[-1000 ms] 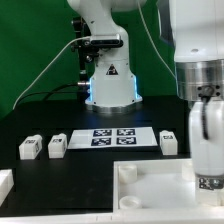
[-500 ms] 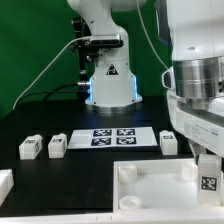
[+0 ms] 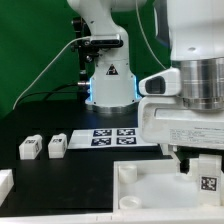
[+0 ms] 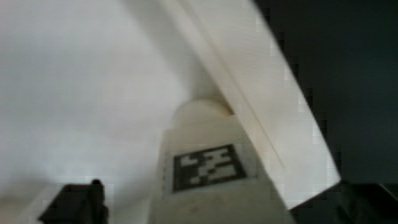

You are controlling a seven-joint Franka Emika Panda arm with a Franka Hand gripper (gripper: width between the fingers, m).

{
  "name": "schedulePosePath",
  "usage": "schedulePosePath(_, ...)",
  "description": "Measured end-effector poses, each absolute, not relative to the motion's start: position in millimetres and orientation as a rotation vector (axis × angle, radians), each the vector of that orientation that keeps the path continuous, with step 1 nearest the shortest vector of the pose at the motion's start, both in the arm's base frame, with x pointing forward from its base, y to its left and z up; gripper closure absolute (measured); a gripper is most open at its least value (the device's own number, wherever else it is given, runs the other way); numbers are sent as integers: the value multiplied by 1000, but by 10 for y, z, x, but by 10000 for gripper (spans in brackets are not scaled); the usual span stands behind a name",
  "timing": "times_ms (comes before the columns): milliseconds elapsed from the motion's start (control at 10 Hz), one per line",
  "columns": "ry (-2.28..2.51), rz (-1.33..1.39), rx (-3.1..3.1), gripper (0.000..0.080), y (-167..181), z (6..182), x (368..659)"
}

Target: Assemble one leg

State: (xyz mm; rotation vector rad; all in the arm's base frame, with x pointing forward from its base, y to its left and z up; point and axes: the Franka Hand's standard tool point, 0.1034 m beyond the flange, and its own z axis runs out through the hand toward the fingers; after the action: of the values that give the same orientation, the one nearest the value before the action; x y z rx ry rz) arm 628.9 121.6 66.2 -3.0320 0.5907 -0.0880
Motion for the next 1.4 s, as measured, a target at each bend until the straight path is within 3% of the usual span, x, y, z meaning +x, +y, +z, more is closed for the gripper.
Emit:
schedulePosePath(300,446,-98,-3067,192,1201,686,6338)
schedulePosePath(500,719,-90,-3005,499,1209,685,6336)
schedulePosePath(1400,2484,57,-1838,508,1182,681,6330)
